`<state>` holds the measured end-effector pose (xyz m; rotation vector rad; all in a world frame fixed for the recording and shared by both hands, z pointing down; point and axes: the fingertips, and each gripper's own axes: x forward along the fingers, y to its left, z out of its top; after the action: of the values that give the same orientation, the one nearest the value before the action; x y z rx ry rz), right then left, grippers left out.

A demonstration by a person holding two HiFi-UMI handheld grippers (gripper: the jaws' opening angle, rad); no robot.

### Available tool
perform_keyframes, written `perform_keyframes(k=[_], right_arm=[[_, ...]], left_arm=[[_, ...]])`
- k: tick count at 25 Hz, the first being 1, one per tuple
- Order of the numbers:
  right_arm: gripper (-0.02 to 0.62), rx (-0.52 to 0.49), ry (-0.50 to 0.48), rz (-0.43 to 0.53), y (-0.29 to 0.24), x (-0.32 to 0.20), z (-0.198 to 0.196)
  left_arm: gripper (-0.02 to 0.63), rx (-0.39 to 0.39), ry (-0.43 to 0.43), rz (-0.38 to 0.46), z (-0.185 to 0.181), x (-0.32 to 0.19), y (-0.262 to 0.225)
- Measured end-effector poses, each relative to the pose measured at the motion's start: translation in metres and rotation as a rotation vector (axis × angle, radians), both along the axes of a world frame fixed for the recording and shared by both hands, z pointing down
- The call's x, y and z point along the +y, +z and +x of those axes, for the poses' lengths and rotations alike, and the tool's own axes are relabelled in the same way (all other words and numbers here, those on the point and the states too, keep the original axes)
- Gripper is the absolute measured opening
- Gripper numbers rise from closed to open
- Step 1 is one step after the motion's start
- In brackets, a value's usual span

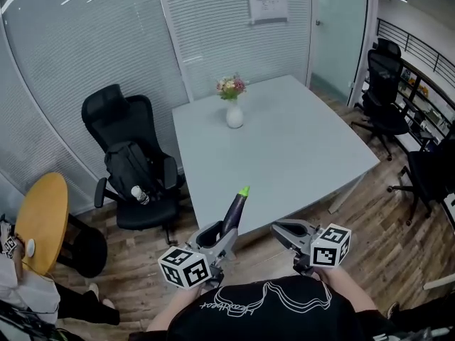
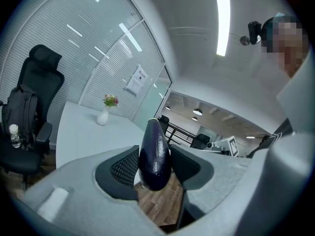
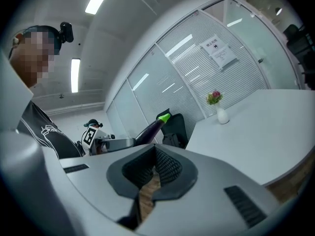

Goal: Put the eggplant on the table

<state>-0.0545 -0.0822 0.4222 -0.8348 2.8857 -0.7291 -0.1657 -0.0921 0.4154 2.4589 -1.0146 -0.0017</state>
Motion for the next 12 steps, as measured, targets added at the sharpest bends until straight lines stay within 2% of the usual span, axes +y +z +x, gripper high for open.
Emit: perform_keyframes(k=[12], right_arm=[[0.008,-0.008,0.004,-0.011,0.009,-0.061,0.013]], left_arm=[[0.207,-0.015,0.0,-0.013,0.013,-0.064,0.009]])
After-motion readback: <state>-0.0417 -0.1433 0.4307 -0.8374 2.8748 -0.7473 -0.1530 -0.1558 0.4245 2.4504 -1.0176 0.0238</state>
